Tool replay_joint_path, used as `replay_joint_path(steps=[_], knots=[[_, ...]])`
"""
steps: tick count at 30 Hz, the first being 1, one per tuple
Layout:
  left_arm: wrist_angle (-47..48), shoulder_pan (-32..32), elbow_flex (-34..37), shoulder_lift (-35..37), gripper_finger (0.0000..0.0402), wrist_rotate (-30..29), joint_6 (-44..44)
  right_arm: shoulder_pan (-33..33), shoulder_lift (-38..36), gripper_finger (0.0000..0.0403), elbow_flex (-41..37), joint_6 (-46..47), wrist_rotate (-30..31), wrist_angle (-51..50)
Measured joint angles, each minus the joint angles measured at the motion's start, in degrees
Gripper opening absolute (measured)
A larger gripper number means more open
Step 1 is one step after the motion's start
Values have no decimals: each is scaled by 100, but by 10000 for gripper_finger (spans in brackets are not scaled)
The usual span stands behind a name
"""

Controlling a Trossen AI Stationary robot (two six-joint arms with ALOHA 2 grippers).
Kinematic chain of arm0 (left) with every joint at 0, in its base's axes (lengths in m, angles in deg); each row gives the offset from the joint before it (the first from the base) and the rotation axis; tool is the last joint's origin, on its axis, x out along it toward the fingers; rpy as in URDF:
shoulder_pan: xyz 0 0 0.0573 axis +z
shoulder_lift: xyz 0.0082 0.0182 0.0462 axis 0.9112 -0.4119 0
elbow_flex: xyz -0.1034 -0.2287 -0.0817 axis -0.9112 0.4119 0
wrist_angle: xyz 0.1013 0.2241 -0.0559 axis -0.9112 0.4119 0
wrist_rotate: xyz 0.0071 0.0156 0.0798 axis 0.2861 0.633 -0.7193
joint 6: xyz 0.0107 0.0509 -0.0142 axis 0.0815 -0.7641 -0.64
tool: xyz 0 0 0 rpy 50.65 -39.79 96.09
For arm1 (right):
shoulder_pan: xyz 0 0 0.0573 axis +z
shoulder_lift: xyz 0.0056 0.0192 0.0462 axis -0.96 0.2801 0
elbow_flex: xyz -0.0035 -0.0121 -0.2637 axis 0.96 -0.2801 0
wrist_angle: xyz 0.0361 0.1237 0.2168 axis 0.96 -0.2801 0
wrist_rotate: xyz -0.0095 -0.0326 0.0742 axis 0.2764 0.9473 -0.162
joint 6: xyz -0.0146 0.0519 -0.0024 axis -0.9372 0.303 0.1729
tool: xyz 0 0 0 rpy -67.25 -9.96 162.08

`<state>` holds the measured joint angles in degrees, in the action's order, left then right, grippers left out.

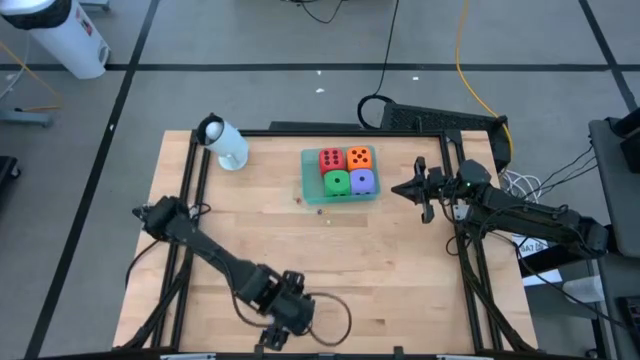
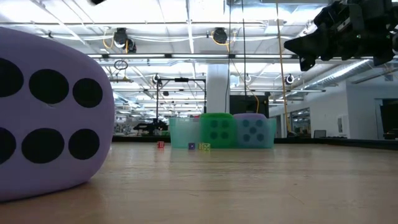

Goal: Pick & Place Dice
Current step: Put the big purple dice into the bin

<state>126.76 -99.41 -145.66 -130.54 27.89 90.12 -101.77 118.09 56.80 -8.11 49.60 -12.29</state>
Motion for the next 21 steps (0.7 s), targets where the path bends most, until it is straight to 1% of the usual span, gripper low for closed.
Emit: replay_joint_path(steps=[5,11,18,21], knots=[[372,-182,0,-195,377,-101,-495,0,0,0,0,22,2,0],[829,-84,2,-447,377,-315,-986,0,0,0,0,169,9,-106],[1054,-42,2,-459,378,-315,-1438,0,-2,0,0,171,11,-345],[1282,-35,2,-457,387,-358,-1777,0,0,0,0,170,15,-391]])
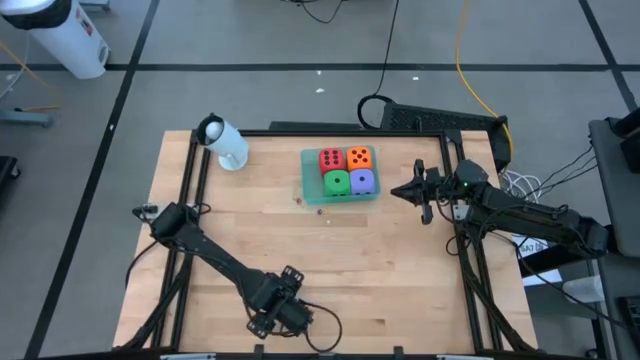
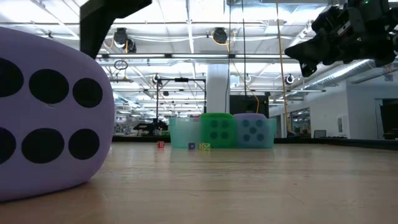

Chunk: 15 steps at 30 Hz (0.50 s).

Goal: Pick & Place Dice
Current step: Put the big purple dice into the bin

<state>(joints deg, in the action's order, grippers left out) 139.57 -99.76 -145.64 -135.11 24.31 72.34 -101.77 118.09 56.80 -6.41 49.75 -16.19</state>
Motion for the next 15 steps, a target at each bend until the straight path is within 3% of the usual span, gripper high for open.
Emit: replay_joint_path(steps=[9,15], knots=[[-398,165,42,1,398,-5,-339,2,0,0,0,0,3,-186],[-406,129,44,-176,396,594,-186,2,-2,0,0,-31,3,-193]])
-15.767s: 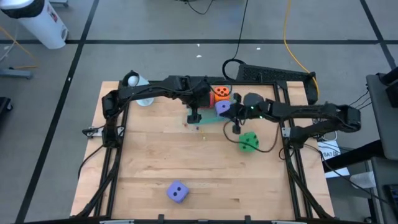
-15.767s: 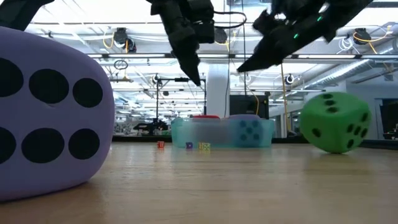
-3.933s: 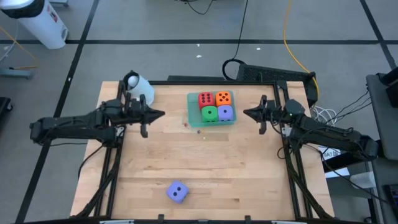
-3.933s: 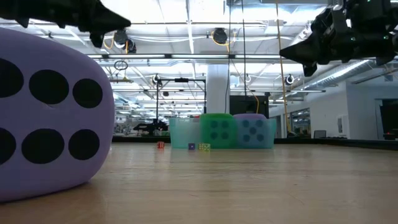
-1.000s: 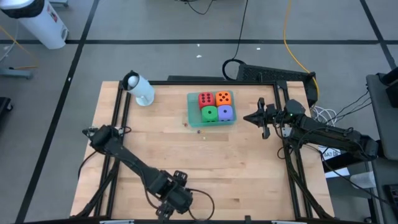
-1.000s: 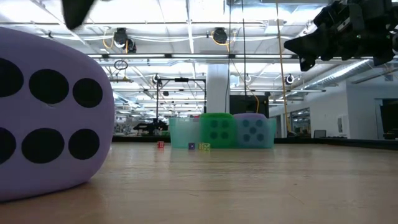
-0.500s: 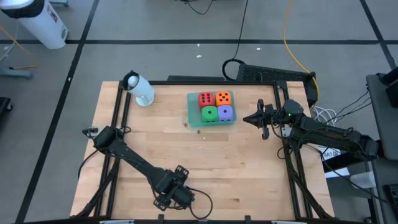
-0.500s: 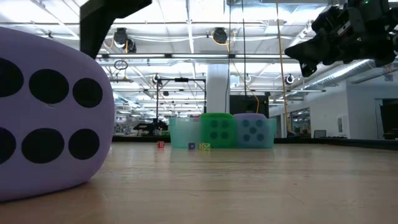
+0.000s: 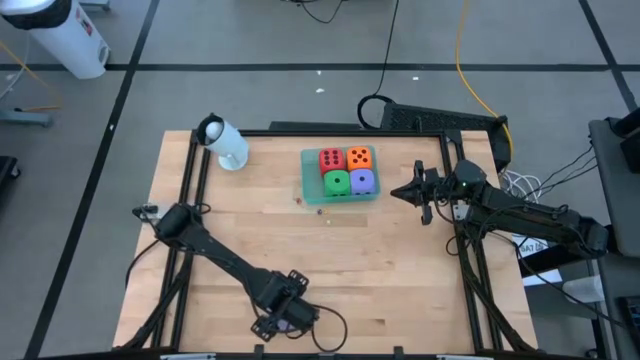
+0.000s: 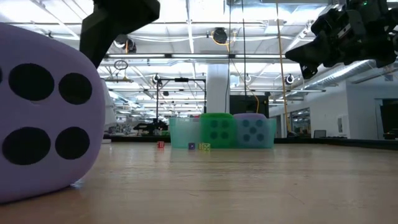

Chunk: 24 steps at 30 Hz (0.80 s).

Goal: Pick & Place Dice
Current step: Put the big purple dice into the bin

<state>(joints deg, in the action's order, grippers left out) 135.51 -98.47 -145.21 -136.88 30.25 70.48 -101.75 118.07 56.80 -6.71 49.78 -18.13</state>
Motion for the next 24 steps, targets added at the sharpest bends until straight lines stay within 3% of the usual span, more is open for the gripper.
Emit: replay_joint_path(steps=[19,24], knots=[[-500,22,-48,-943,398,24,397,-2,2,0,-2,-124,-13,2],[-579,216,-33,-948,374,171,730,0,2,0,-4,-124,-16,4]])
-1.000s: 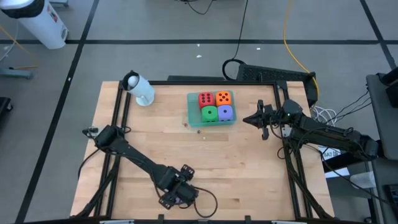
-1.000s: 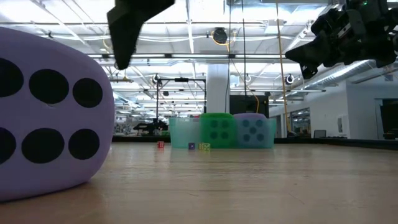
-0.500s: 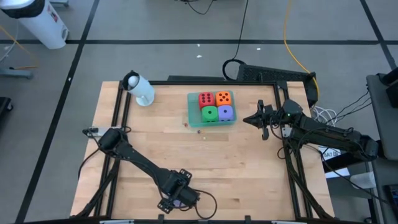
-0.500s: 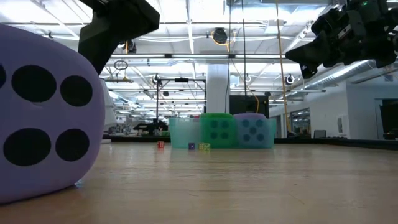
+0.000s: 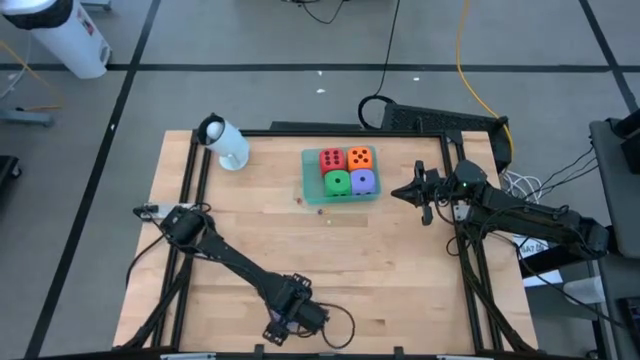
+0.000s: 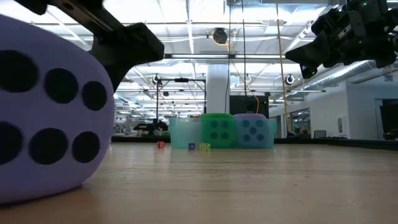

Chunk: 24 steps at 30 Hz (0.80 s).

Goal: Pick & Place Dice
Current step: Put the big purple dice into the bin

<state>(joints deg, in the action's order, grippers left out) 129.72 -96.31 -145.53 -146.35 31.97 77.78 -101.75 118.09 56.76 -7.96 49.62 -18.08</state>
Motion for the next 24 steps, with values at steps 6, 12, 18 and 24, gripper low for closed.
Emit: replay_joint_path(steps=[6,12,18,24], knots=[[-31,658,69,454,354,-136,980,0,-2,0,0,0,-1,-2],[153,1408,46,1385,364,-795,1338,0,0,0,-2,9,-3,-26],[382,2143,55,2289,355,-1593,1286,0,-2,0,-2,20,-3,-45],[1163,3208,44,2786,364,-2250,1141,0,0,0,-2,-21,4,-33]])
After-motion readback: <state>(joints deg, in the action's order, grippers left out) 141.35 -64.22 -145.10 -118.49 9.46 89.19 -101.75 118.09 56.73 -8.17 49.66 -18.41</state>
